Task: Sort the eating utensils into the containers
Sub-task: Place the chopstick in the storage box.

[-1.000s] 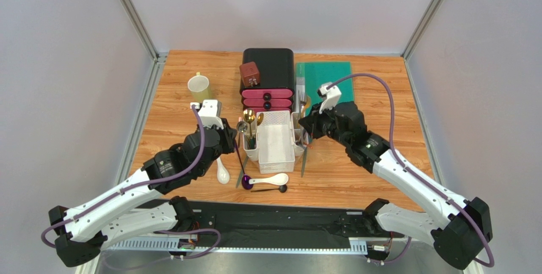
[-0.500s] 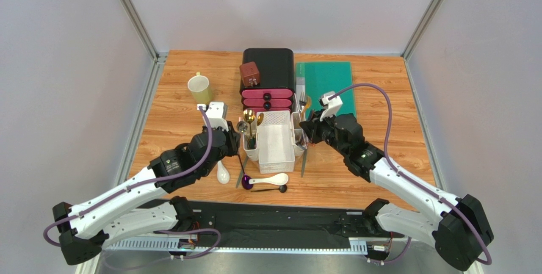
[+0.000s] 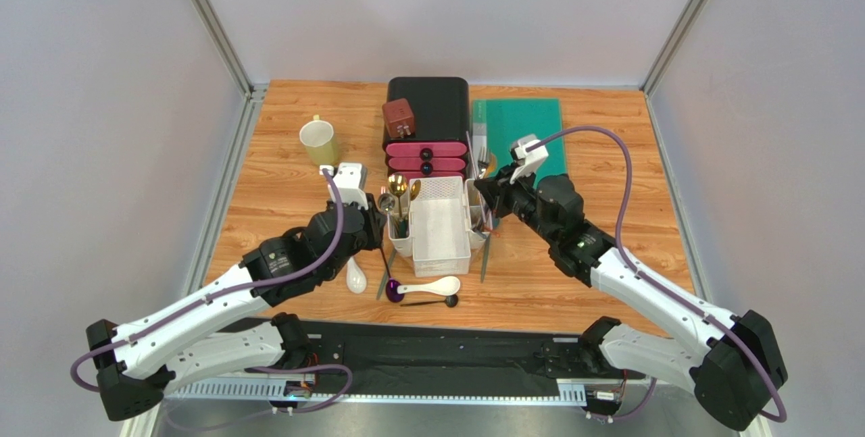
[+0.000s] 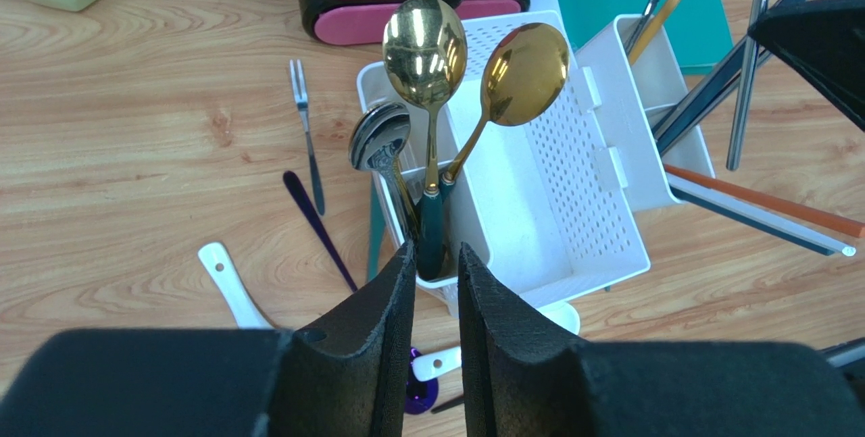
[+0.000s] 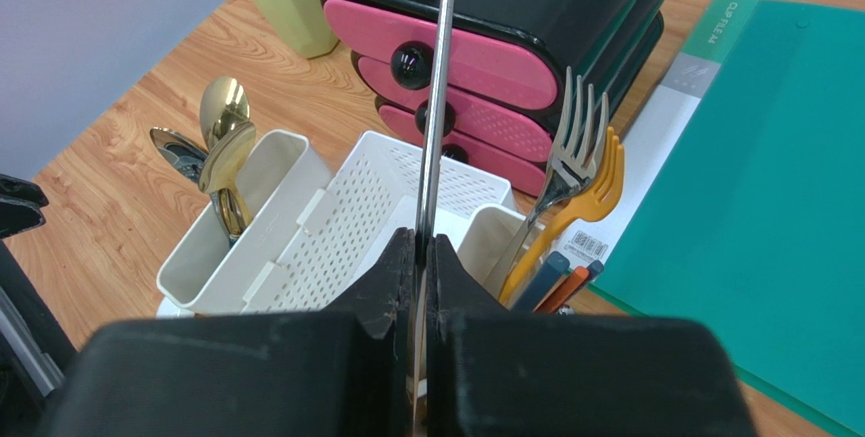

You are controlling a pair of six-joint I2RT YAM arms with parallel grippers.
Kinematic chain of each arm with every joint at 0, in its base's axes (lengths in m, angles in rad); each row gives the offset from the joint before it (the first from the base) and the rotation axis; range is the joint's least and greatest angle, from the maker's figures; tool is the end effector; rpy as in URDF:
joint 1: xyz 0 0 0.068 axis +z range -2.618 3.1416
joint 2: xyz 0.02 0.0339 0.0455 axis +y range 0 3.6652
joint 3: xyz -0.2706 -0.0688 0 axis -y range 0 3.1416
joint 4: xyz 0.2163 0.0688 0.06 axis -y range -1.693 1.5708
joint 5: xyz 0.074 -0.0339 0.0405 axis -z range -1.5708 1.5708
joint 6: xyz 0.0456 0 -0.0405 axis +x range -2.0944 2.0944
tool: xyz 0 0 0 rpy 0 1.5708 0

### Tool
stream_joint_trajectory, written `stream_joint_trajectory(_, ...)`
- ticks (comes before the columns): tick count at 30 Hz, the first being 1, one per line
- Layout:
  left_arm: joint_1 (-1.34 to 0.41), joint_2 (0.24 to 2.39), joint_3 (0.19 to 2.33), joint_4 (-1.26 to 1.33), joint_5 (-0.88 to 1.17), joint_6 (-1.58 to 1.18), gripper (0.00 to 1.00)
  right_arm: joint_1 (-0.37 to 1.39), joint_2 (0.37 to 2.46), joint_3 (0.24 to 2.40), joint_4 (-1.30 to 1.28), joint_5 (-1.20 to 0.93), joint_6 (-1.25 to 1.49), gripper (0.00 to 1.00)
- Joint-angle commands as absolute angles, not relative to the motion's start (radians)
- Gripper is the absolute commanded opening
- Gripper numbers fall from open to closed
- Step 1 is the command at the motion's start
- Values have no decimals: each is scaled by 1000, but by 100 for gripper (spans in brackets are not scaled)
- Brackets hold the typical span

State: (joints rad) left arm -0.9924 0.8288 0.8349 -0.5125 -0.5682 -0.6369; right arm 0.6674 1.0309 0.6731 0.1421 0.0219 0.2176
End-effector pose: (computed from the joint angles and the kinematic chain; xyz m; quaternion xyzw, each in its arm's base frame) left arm 0.1033 -0.1134 0.3197 0.0063 0.8393 -0.1886 0.5099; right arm 0.1745 0.1362 0.3005 -0.1670 0.7610 0.2607 0.5701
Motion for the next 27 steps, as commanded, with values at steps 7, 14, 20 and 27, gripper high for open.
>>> stream_joint_trajectory(7,-988,879,900,-483,-526,-600,28,676,1068,523,465,71,189,0)
stream_joint_trajectory(14,-988,896,907,-479,-514,-609,27,683,1028,462,491,92,195,0)
stream_joint_trajectory(20,-988,916,913,-476,-505,-609,27,692,971,428,476,98,221,0)
stream_joint_trajectory(27,-988,936,927,-474,-499,-597,27,710,980,387,492,87,245,1)
